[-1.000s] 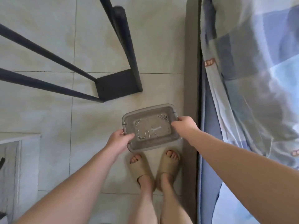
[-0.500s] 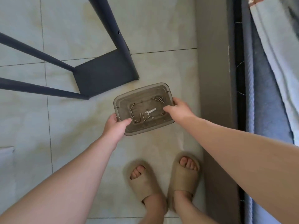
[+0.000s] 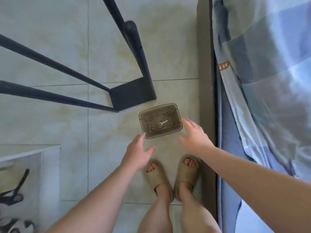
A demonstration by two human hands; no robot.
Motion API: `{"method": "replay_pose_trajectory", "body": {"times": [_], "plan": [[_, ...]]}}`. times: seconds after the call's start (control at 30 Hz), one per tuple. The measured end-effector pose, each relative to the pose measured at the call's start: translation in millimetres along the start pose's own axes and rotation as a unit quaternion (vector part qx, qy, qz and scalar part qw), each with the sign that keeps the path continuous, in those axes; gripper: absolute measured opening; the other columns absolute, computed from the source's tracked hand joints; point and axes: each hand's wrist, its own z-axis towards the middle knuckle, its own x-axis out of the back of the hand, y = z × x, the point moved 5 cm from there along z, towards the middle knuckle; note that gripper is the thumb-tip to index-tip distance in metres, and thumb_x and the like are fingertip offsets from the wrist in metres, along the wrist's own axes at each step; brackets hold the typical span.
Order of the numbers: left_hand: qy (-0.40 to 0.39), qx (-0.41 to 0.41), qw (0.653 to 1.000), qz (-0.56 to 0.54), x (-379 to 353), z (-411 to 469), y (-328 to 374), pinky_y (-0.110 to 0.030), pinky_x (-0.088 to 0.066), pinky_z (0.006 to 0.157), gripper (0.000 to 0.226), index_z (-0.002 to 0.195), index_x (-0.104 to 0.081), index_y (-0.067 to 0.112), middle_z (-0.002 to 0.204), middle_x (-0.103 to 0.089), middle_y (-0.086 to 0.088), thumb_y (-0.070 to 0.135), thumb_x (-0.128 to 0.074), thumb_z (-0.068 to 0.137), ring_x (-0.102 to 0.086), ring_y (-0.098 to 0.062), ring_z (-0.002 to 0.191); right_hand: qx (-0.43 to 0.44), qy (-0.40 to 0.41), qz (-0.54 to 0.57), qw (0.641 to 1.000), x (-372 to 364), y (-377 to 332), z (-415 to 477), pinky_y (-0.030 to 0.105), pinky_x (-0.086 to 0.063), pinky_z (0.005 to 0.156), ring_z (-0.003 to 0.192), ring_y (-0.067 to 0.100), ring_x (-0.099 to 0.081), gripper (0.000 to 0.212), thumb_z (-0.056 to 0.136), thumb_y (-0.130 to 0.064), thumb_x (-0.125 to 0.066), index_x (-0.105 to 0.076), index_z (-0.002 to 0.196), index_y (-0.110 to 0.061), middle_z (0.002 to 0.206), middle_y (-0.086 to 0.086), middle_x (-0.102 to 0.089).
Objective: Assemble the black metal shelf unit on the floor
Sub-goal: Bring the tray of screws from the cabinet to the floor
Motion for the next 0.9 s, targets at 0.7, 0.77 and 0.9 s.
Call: {"method": "replay_pose_trajectory", "body": {"times": [0.7, 0.77, 0.9], "plan": [[0.228, -0.059, 0.970, 0.059, 199.4, -371.0, 15.5, -0.050, -0.005, 0.121, 0.076, 0.156, -0.010, 0.039, 0.167, -0.002, 0.005, 0.071, -0.033, 0.091, 0.004, -0.024, 0.153, 0.319, 0.061, -0.336, 0.884, 133.9, -233.4, -326.8, 0.050, -0.001, 0.125, 0.156, 0.023, 0.006, 0.078, 0.102, -0.047, -0.047, 0.001, 0.161, -0.031, 0.170, -0.005, 0.001], [0.255, -0.052, 0.964, 0.057, 220.8, -387.0, -12.1, -0.051, -0.003, 0.121, 0.077, 0.156, -0.008, 0.040, 0.167, 0.000, 0.006, 0.073, -0.031, 0.090, 0.006, -0.024, 0.153, 0.335, 0.057, -0.350, 0.873, 120.9, -263.9, -337.6, 0.050, -0.002, 0.126, 0.156, 0.022, 0.007, 0.077, 0.102, -0.047, -0.045, 0.001, 0.162, -0.031, 0.170, -0.006, 0.002], [0.293, -0.029, 0.955, 0.037, 262.2, -418.5, -81.5, -0.052, 0.001, 0.121, 0.078, 0.156, -0.004, 0.042, 0.167, 0.005, 0.008, 0.074, -0.031, 0.090, 0.012, -0.023, 0.153, 0.372, 0.049, -0.368, 0.850, 78.5, -337.3, -359.1, 0.049, -0.002, 0.127, 0.156, 0.021, 0.007, 0.075, 0.102, -0.045, -0.045, -0.002, 0.162, -0.031, 0.170, -0.007, 0.003]]}}
